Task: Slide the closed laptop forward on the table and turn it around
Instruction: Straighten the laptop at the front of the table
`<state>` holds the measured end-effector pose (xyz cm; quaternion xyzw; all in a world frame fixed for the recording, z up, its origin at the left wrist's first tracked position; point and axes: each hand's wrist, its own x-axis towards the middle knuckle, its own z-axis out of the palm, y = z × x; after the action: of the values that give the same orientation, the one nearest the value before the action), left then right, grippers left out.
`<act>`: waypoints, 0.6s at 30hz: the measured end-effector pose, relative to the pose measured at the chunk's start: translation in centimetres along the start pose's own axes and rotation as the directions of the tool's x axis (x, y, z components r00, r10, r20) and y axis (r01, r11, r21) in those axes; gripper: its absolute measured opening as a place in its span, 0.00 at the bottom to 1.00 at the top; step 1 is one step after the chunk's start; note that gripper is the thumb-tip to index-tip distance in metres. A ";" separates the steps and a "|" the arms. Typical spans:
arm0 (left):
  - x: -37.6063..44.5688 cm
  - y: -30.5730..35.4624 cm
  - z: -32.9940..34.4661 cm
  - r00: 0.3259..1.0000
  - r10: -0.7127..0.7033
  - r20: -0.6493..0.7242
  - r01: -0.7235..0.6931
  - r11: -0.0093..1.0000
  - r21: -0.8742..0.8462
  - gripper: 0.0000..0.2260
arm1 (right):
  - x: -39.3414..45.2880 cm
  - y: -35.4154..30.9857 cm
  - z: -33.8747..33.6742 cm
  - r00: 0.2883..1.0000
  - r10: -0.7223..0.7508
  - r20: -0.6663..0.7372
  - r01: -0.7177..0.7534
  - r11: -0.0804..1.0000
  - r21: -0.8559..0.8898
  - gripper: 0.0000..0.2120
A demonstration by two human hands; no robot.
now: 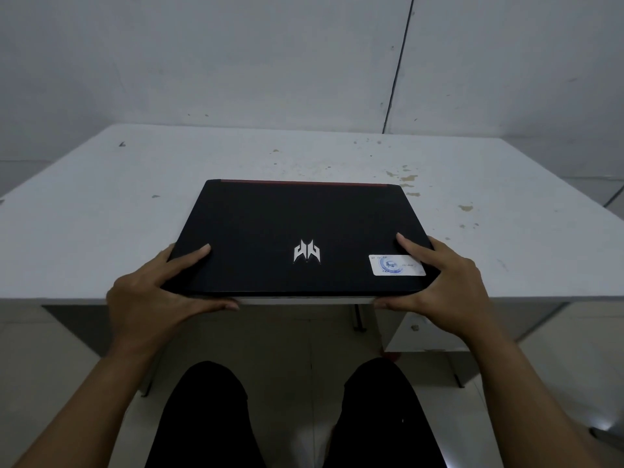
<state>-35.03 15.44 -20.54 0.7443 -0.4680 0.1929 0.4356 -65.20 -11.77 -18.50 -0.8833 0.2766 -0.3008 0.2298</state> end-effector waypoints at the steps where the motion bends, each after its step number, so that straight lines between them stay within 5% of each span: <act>1: 0.0 0.0 0.0 1.000 0.001 -0.008 -0.001 1.000 0.005 0.42 | 0.0 0.0 0.0 1.000 0.002 -0.003 -0.002 1.000 0.002 0.54; 12: -0.5 -0.5 0.3 0.997 -0.001 -0.071 0.000 1.000 -0.010 0.40 | -0.2 -0.1 -0.1 1.000 -0.001 -0.024 0.002 0.999 0.044 0.52; 18: -0.4 0.3 -0.3 0.994 -0.106 0.014 0.107 0.992 -0.066 0.40 | -0.2 -0.1 -0.3 1.000 0.010 0.000 -0.010 0.999 0.031 0.51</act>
<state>-35.43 15.85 -20.48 0.7542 -0.4359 0.1499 0.4676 -65.46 -11.61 -18.32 -0.8782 0.2761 -0.3041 0.2450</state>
